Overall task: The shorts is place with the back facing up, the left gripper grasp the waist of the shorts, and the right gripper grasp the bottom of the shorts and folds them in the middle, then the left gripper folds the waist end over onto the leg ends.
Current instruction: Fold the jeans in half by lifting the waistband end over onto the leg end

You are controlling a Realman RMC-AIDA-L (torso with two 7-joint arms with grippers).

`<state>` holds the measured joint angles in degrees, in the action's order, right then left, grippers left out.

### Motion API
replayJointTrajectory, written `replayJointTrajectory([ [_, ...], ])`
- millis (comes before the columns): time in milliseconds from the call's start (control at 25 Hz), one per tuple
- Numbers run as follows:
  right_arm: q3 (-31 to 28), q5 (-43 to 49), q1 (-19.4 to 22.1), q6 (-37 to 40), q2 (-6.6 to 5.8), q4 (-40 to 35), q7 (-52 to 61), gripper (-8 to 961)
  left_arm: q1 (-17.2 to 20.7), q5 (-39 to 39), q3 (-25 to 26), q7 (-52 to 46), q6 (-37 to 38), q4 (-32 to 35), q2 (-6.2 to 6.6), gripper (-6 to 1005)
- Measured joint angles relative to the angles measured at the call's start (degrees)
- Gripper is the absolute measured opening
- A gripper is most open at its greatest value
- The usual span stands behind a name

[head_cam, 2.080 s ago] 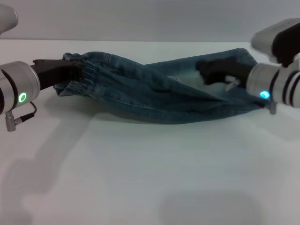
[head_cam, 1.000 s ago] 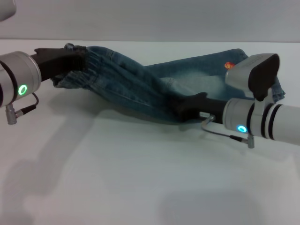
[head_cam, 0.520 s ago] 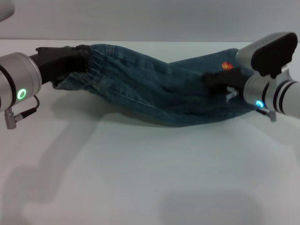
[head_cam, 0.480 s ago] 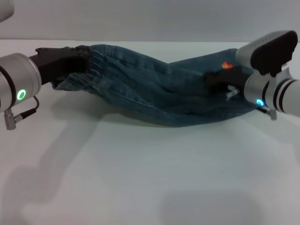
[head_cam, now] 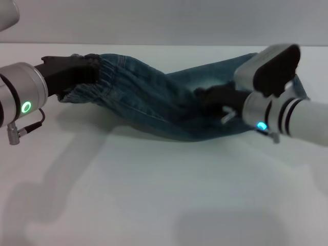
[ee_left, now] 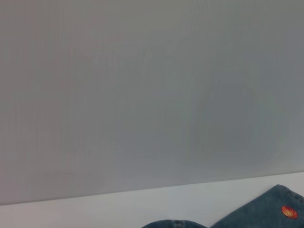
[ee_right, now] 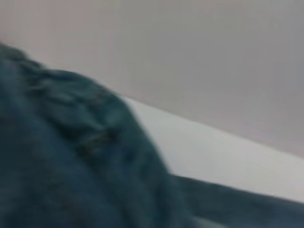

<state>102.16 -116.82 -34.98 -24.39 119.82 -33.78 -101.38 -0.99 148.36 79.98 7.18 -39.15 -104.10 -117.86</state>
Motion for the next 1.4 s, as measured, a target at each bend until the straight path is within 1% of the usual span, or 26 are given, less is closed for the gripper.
replayJointTrajectory([
  [40,1.9,-1.8,0.6,0.0,-0.01,-0.8,0.0,15,-0.1,0.0,0.0,0.0,0.0,0.0,0.0,18],
  [120,3.8,-3.3,2.2,-0.1,-0.09,-2.7,0.1,16,-0.1,0.0,0.0,0.3,0.0,-0.2,0.0,18],
  [200,4.9,-3.5,3.3,-0.6,-0.09,-4.0,0.5,16,-0.1,0.0,-0.1,0.4,0.1,-0.6,0.0,19],
  [360,5.8,-3.6,4.2,-3.1,-0.24,-4.4,2.3,17,-0.2,0.0,-0.2,0.4,0.2,-1.9,0.0,19],
  [560,5.7,-3.6,5.4,-5.6,-0.36,-5.7,2.6,18,-0.8,0.1,-0.2,0.4,0.2,-1.4,-0.1,19],
  [720,5.4,-3.9,6.2,-5.0,-0.17,-6.8,2.1,19,-1.3,0.2,-0.2,0.4,0.4,-0.7,-0.17,19],
  [880,2.9,-4.1,6.6,-2.2,-0.44,-7.1,1.3,20,-1.4,0.2,0.0,0.3,0.5,-0.5,-0.13,19],
  [1000,0.4,-4.0,7.3,-2.7,-0.74,-7.6,1.1,21,-1.3,0.3,0.1,0.4,0.5,-0.2,-0.11,19],
  [1080,-0.2,-3.9,8.8,-4.0,-0.84,-9.3,1.1,21,-1.4,0.4,0.3,0.4,0.5,0.4,-0.1,18],
  [1200,-0.2,-3.9,10.5,-5.5,-0.82,-11.1,1.1,22,-1.6,0.4,0.3,0.4,0.7,1.2,-0.09,18],
  [1400,1.5,-4.1,11.3,-8.2,-0.48,-11.5,1.5,23,-1.7,0.4,0.4,0.4,1.7,1.8,-0.02,18],
])
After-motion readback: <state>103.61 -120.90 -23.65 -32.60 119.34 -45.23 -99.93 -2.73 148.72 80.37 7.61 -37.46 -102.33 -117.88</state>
